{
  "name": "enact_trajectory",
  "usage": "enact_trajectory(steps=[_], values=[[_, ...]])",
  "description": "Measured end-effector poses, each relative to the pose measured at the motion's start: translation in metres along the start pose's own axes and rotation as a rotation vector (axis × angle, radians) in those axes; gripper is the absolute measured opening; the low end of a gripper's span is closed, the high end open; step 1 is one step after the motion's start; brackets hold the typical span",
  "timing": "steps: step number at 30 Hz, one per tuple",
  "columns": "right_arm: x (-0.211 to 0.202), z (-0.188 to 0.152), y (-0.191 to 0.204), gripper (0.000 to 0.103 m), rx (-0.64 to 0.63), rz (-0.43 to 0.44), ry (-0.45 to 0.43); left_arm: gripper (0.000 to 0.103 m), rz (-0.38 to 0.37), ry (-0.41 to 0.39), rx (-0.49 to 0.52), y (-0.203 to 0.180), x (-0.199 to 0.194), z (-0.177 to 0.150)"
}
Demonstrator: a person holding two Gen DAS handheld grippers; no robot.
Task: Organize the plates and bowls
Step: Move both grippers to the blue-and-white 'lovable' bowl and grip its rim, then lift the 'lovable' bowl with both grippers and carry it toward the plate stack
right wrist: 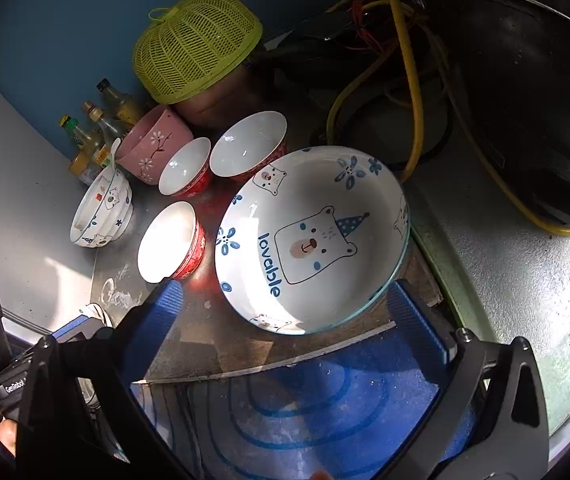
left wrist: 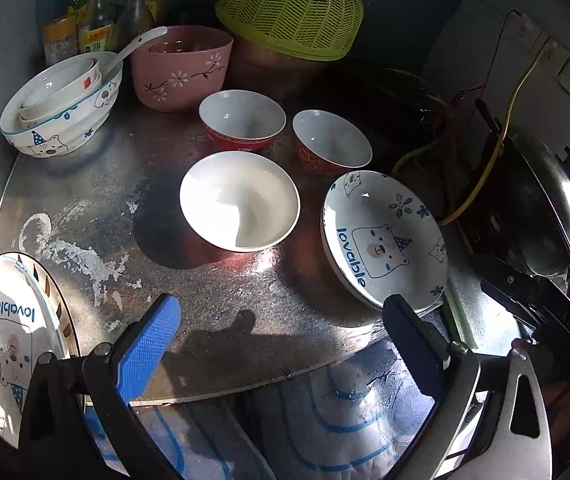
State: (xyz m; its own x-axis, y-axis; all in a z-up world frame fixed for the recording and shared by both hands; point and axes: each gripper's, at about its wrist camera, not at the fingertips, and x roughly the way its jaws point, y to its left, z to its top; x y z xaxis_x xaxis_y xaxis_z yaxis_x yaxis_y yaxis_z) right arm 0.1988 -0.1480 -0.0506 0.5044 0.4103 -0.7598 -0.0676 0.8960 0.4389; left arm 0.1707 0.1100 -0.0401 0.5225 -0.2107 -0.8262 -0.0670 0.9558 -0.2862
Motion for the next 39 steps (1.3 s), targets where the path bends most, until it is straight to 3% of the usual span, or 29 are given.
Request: enact_trajectory(steps=[4,8,11,13,16,18,21,28,32,35,39], values=[[0.001,0.009,-0.035,0.102,0.072,-0.035,-0.018,0.101,-0.027,0.035,-0.022,-0.016,0.027,0.005],[0.01,0.012,-0.059,0.077,0.111,-0.072,-0.013,0.099,-0.042,0.065,-0.076,-0.023,0.057,0.01],[0.022,0.015,-0.069,0.064,0.133,-0.084,-0.004,0.088,-0.041,0.082,-0.134,-0.025,0.076,0.014],[0.03,0.017,-0.072,0.059,0.135,-0.094,-0.013,0.085,-0.029,0.087,-0.156,-0.025,0.086,0.016],[0.045,0.022,-0.071,0.044,0.126,-0.129,-0.031,0.079,-0.014,0.087,-0.168,-0.028,0.096,0.018],[0.053,0.027,-0.071,0.035,0.122,-0.149,-0.038,0.064,-0.004,0.09,-0.165,-0.03,0.101,0.02],[0.063,0.036,-0.069,0.026,0.11,-0.157,-0.032,0.057,0.003,0.103,-0.183,-0.027,0.109,0.021],[0.079,0.044,-0.064,0.014,0.063,-0.173,-0.009,0.041,0.008,0.13,-0.229,-0.016,0.125,0.023],[0.079,0.044,-0.065,0.011,0.036,-0.173,-0.012,0.017,-0.042,0.144,-0.209,-0.02,0.13,0.028],[0.078,0.043,-0.063,0.01,0.017,-0.179,-0.01,0.015,-0.014,0.132,-0.148,-0.029,0.129,0.028],[0.072,0.034,-0.061,0.009,0.026,-0.175,0.011,0.015,-0.023,0.153,-0.156,-0.022,0.125,0.026]])
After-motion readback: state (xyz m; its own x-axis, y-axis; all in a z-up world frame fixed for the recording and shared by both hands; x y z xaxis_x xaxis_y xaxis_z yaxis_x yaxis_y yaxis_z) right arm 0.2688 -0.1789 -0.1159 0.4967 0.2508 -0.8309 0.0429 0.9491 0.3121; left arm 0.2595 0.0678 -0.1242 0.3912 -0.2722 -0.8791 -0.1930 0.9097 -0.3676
